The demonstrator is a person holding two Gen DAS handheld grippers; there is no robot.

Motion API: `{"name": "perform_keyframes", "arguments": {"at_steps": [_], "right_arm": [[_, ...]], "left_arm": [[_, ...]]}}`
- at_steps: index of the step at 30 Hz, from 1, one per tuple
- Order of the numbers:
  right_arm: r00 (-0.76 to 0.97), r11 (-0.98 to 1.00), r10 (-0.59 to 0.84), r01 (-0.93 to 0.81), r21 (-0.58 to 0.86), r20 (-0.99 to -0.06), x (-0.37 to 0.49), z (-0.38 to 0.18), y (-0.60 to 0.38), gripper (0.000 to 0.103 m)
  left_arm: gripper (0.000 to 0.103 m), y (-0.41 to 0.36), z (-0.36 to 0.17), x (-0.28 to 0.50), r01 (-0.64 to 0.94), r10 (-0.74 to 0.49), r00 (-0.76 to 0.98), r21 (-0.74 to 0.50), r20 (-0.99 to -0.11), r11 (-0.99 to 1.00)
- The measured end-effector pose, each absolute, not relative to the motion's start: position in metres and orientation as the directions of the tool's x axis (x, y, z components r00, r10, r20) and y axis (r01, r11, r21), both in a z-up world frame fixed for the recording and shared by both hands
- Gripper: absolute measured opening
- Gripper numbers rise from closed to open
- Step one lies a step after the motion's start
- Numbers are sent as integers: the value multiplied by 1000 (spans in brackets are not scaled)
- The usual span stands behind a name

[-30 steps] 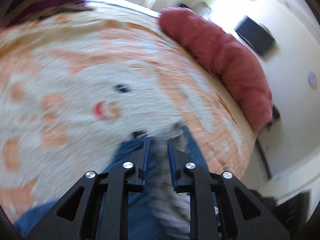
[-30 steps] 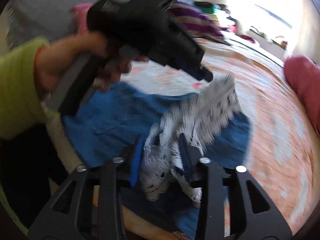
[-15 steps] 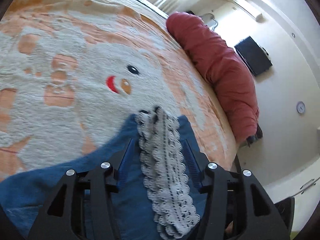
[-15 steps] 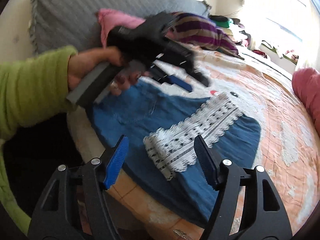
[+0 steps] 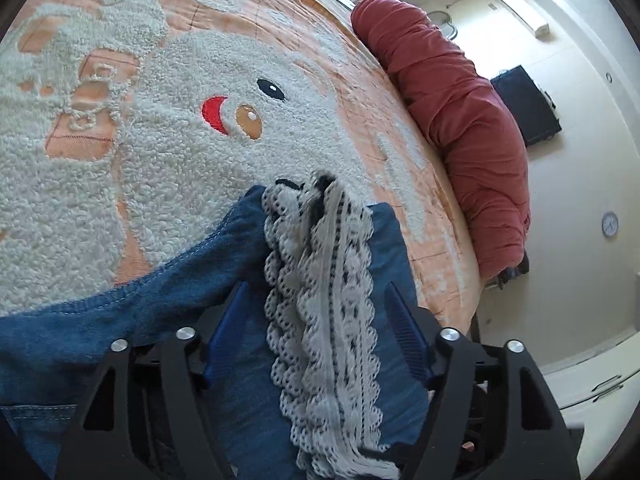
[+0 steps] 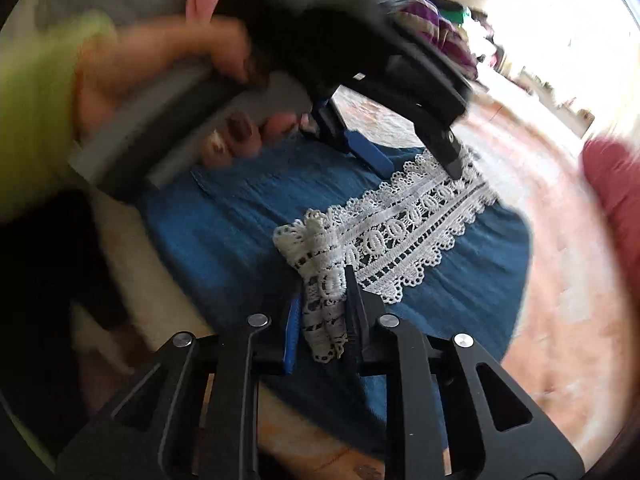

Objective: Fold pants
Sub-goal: 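Grasp the lace hem with the left gripper while the right gripper holds it too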

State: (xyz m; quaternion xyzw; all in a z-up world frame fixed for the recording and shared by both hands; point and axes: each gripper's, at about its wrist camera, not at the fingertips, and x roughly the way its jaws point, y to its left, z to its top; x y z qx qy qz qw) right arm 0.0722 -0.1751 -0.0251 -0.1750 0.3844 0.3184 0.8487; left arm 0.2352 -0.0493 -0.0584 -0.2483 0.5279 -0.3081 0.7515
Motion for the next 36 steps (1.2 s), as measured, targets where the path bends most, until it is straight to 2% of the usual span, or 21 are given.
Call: {"name": "perform_keyframes", "arguments": {"at_steps": [4, 6, 8, 9, 10, 14, 18, 23, 27, 31, 33, 34, 36], "right_arm": [[456, 727, 553, -673, 136, -697, 78, -8, -206, 12], [444, 715, 589, -676, 178, -675, 79, -4, -212, 12], [435, 709, 593, -681, 183, -677, 79, -4, -207, 12], [433, 707, 589, -685, 175, -682, 77, -4, -204, 12], [431, 704, 579, -693, 156, -692, 70, -9, -201, 12], [434, 694, 553, -713, 104, -711, 68, -14, -187, 12], [429, 661, 587, -743, 100, -687, 62, -12, -182, 12], [432, 638, 550, -769, 26, -715, 55, -22, -161, 14], [422, 611, 501, -791, -36, -756, 50, -35, -147, 21], [367, 582, 538, -813, 19, -759, 47, -34, -149, 41], [351, 574, 556, -818, 42, -753, 45, -30, -152, 42], [345, 571, 576, -819, 63, -741, 45, -25, -156, 42], [355, 584, 611, -806, 99, -708, 45, -15, -168, 45]], "left_arm": [[83, -52, -62, 239, 168, -741, 255, -726, -621, 666], [83, -53, -63, 240, 158, -740, 265, -729, -618, 665], [68, -58, -62, 239, 170, -722, 272, -707, -636, 687], [35, -61, -61, 241, 176, -721, 271, -704, -638, 689], [15, -62, -61, 241, 180, -720, 268, -701, -640, 690], [15, -59, -50, 240, 202, -720, 292, -695, -630, 690], [15, -39, -28, 225, 238, -713, 345, -678, -611, 696], [15, -22, -34, 222, 186, -638, 372, -619, -674, 763], [20, -18, -56, 230, 112, -601, 334, -603, -726, 790], [26, -12, -57, 229, 120, -595, 346, -595, -725, 795], [30, -8, -54, 229, 115, -595, 357, -598, -720, 793], [39, -4, -49, 227, 110, -588, 377, -595, -716, 796], [41, 4, -32, 219, 127, -566, 433, -574, -702, 809]]}}
